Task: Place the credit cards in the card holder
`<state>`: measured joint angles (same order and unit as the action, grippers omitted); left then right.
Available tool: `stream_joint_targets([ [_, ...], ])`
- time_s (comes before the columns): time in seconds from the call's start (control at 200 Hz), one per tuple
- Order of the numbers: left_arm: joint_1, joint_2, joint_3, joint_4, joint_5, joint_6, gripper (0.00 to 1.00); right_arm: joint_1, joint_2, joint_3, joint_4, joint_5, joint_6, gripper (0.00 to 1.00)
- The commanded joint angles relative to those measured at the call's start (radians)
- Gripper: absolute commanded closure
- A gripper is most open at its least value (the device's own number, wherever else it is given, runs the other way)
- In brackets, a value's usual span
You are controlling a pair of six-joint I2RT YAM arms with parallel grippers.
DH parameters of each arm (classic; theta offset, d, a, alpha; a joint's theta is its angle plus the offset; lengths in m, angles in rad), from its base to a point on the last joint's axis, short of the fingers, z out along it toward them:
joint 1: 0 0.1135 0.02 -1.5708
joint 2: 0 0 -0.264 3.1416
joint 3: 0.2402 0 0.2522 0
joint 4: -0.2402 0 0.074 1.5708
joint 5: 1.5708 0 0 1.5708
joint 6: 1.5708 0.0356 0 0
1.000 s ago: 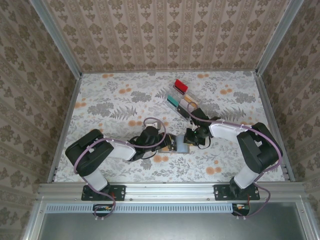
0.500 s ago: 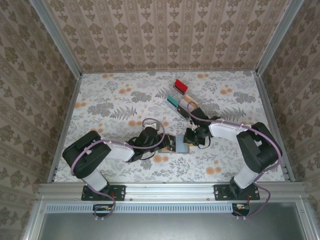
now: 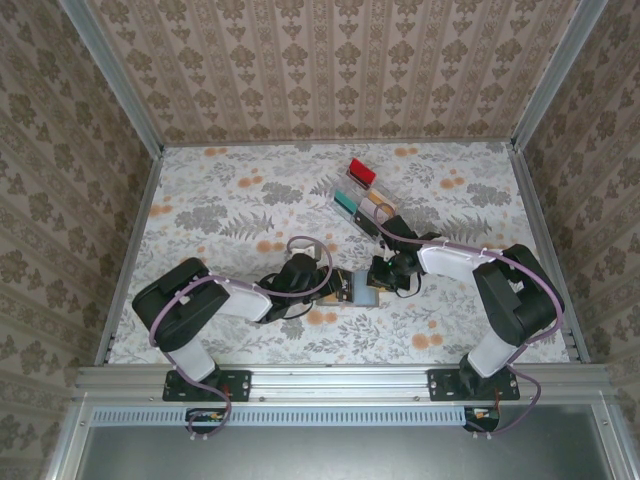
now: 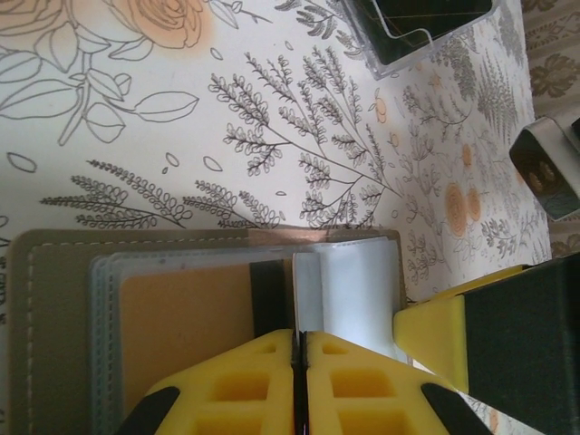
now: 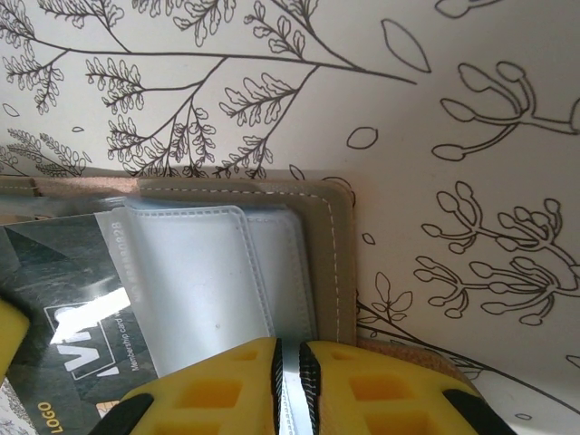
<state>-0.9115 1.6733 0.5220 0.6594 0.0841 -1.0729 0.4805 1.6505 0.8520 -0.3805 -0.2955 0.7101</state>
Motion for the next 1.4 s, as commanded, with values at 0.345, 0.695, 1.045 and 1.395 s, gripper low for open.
stream_joint_targets([
  [0.345, -0.040, 0.069, 0.028, -0.020, 0.050, -0.049, 0.84, 0.007, 0.058, -0.025, 0.028, 0.008, 0.021, 0.80],
  [0.695, -0.051, 0.021, 0.061, -0.194, -0.010, -0.048, 0.72, 0.007, 0.034, -0.019, 0.031, -0.006, 0.034, 0.77],
  [1.045, -0.059, -0.032, 0.130, -0.446, -0.072, -0.021, 0.72, 0.007, 0.032, -0.019, 0.027, -0.001, 0.035, 0.77],
  [1.395, -0.073, -0.027, 0.232, -0.655, -0.111, 0.030, 0.72, 0.007, -0.009, -0.015, 0.001, 0.018, 0.035, 0.77],
])
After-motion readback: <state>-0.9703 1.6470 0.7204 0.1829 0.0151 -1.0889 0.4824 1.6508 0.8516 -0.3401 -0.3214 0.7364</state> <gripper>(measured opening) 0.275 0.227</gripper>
